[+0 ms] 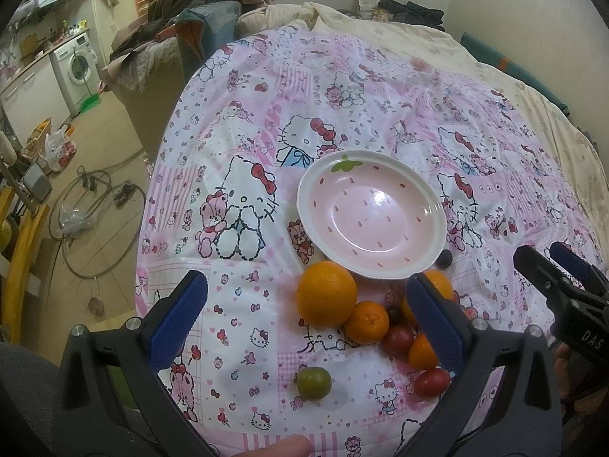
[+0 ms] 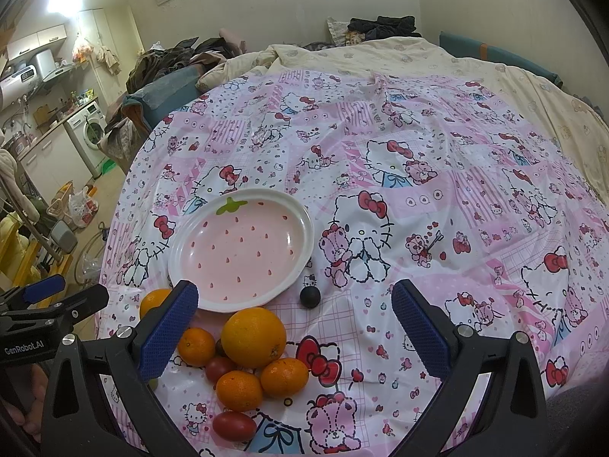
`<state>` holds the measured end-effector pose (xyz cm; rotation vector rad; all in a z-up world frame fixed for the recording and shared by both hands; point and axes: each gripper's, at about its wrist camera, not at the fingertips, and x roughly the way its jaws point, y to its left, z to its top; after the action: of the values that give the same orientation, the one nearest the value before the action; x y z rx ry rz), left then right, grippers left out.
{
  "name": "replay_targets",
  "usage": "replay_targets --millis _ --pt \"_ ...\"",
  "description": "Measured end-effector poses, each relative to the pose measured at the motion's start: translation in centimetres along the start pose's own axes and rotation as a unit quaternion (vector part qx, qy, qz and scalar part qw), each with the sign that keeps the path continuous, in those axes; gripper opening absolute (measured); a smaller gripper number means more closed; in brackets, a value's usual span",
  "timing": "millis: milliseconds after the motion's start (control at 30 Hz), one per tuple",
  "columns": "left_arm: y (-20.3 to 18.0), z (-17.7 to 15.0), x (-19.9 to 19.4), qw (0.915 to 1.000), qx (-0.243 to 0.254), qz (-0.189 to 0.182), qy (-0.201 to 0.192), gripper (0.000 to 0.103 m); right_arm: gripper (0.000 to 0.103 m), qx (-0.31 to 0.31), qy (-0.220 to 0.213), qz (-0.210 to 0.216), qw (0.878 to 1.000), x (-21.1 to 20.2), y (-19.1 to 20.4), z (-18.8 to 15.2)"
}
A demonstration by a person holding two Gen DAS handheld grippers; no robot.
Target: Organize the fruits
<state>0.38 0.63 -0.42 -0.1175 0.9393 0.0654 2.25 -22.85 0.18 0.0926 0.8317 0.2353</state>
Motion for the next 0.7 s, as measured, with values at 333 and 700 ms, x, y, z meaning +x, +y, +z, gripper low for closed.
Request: replay_targets --millis 333,700 --pt "0.0 0.0 0.03 1.0 0.001 0.0 0.0 0.103 0.103 0.0 0.0 0.0 1.0 -0.02 0.03 -0.01" --pt "0.78 0.15 -0.22 1.0 -0.005 0.001 -0.004 0.103 0.103 0.0 0.002 0.0 1.0 0.05 0.05 -0.04"
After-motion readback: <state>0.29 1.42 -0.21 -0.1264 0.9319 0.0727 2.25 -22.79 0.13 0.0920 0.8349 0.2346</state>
